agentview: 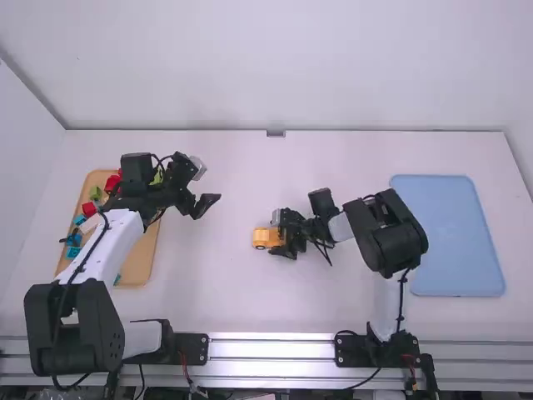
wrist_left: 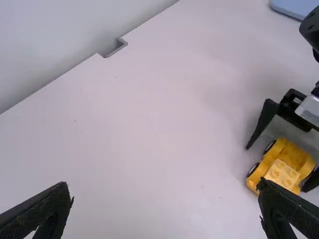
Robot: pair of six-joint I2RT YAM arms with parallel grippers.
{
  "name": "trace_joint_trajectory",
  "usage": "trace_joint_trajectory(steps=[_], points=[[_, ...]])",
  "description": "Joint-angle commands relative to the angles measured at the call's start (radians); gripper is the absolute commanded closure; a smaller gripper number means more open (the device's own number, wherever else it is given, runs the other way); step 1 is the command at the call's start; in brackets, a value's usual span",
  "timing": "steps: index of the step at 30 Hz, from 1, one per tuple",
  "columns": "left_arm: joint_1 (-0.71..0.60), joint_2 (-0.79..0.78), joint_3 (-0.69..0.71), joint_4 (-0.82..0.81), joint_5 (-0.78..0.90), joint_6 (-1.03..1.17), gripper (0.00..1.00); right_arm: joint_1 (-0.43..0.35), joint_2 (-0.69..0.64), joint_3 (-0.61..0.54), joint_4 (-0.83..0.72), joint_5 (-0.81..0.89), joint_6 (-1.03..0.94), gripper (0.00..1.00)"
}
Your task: Assemble lego blocks to make yellow taxi
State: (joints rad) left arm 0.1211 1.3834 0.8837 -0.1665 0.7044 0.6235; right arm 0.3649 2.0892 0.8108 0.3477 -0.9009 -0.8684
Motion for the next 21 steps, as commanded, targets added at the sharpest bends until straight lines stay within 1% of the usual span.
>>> trace_joint_trajectory(steps=[1,3,4,6,8,9,11,12,14,16,18,19,20,21], points=[[-0.003,-0.017,0.005,-0.001,0.01,-0.006,0.01,-0.023,-0.087,0.002,-0.089,0.076,0.005,0.01],[-0.003,-0.017,0.005,0.006,0.011,-0.007,0.01,-0.033,-0.171,0.002,-0.187,0.124,-0.016,0.01],[-0.003,-0.017,0.005,0.009,0.01,-0.006,0.01,-0.037,-0.235,0.002,-0.253,0.164,-0.029,0.02],[-0.003,-0.017,0.005,0.013,0.011,-0.007,0.01,-0.04,-0.283,0.002,-0.295,0.19,-0.031,0.02],[-0.003,-0.018,0.005,0.0,0.01,0.001,0.01,-0.047,-0.395,0.002,-0.346,0.23,-0.03,0.02],[-0.003,-0.017,0.005,-0.002,0.01,0.002,0.01,-0.047,-0.4,0.002,-0.348,0.23,-0.031,0.02],[-0.003,-0.018,0.005,-0.002,0.013,0.004,0.01,-0.056,-0.459,0.006,-0.349,0.217,-0.025,0.02],[-0.003,-0.018,0.005,0.004,0.013,0.003,0.01,-0.06,-0.478,0.013,-0.347,0.213,-0.014,0.02],[-0.003,-0.018,0.005,0.004,0.019,-0.025,0.01,-0.071,-0.508,0.053,-0.314,0.183,0.09,0.02],[-0.003,-0.018,0.005,-0.006,0.019,-0.021,0.01,-0.076,-0.508,0.095,-0.302,0.134,0.131,0.02],[-0.003,-0.023,0.005,0.02,-0.002,-0.029,0.01,-0.078,-0.507,0.137,-0.313,0.083,0.147,0.01],[-0.002,-0.029,0.005,0.047,-0.044,-0.093,0.01,-0.078,-0.507,0.177,-0.327,0.044,0.166,0.02],[-0.002,-0.031,0.005,0.054,-0.06,-0.119,0.01,-0.078,-0.507,0.182,-0.328,0.04,0.167,0.02],[0.003,-0.041,0.005,0.082,-0.13,-0.229,0.01,-0.078,-0.505,0.218,-0.345,0.011,0.189,0.01]])
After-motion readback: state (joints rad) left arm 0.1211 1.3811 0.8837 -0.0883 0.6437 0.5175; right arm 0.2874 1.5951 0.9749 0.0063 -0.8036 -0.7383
